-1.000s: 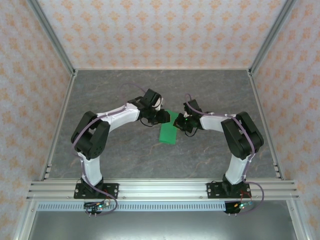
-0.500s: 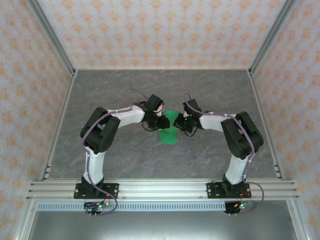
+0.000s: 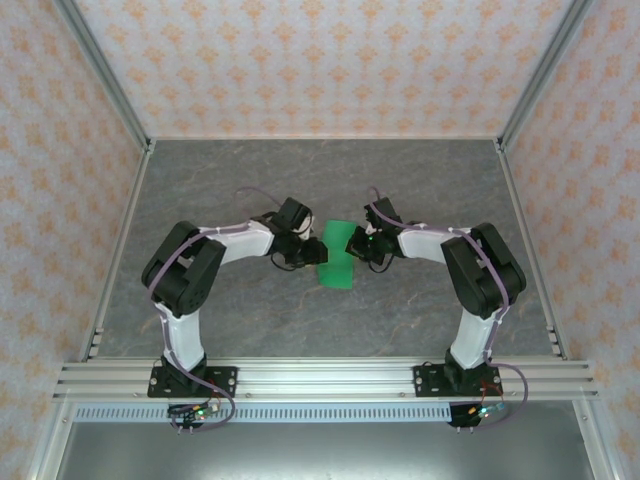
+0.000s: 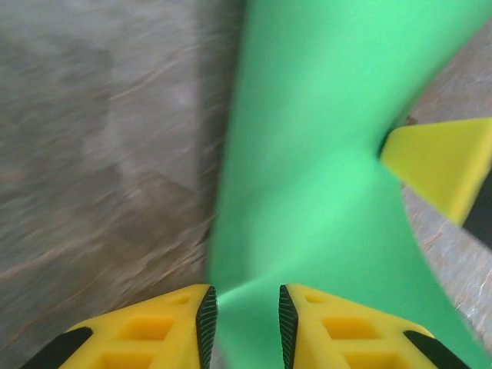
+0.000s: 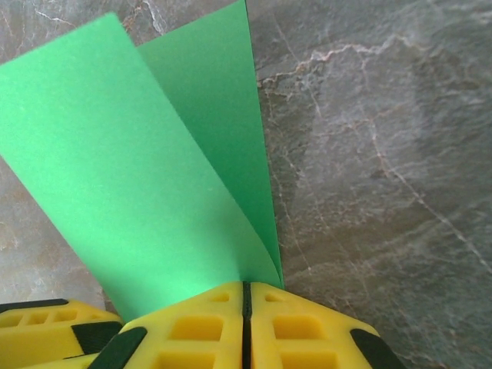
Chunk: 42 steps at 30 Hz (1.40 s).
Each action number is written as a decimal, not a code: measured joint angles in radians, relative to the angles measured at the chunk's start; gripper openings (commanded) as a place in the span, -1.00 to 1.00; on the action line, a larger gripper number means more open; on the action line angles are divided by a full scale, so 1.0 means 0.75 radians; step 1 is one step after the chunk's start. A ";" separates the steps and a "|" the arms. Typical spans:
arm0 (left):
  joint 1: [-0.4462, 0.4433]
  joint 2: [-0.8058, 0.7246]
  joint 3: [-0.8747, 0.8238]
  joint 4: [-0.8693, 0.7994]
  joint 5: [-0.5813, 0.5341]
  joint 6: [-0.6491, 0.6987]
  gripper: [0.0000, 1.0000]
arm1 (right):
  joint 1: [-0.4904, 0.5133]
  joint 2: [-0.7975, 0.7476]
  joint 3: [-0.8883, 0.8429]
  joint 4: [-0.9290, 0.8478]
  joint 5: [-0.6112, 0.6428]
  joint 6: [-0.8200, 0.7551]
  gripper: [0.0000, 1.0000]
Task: Fold a paper plane with a square sheet of paper (fold left side to right side)
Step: First fold the square sheet of paper in half at the center of the table, then hold the square sheet of paper at the center of the table.
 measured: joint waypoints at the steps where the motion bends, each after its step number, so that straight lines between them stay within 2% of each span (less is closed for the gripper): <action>1: 0.016 -0.021 -0.021 -0.018 0.001 0.000 -0.36 | 0.000 0.000 0.000 0.000 0.000 0.000 -0.78; 6: 0.056 -0.065 -0.035 -0.054 0.010 -0.001 -0.36 | 0.000 0.000 0.001 -0.002 0.000 0.000 -0.78; 11: 0.049 -0.079 0.004 -0.040 0.059 -0.013 -0.36 | 0.000 0.000 0.002 -0.004 0.000 0.000 -0.78; 19: -0.022 0.094 0.219 0.028 0.110 -0.031 -0.37 | 0.000 0.000 0.002 -0.004 0.000 -0.001 -0.78; 25: -0.029 0.205 0.248 0.027 0.084 -0.037 -0.37 | 0.000 0.000 0.002 -0.004 -0.001 -0.001 -0.78; 32: -0.030 0.204 0.246 0.027 0.075 -0.034 -0.37 | -0.001 0.000 -0.003 0.014 -0.017 -0.005 -0.78; 42: -0.047 0.189 0.219 0.054 0.027 -0.024 -0.37 | -0.104 -0.055 0.005 0.033 -0.089 -0.009 -0.79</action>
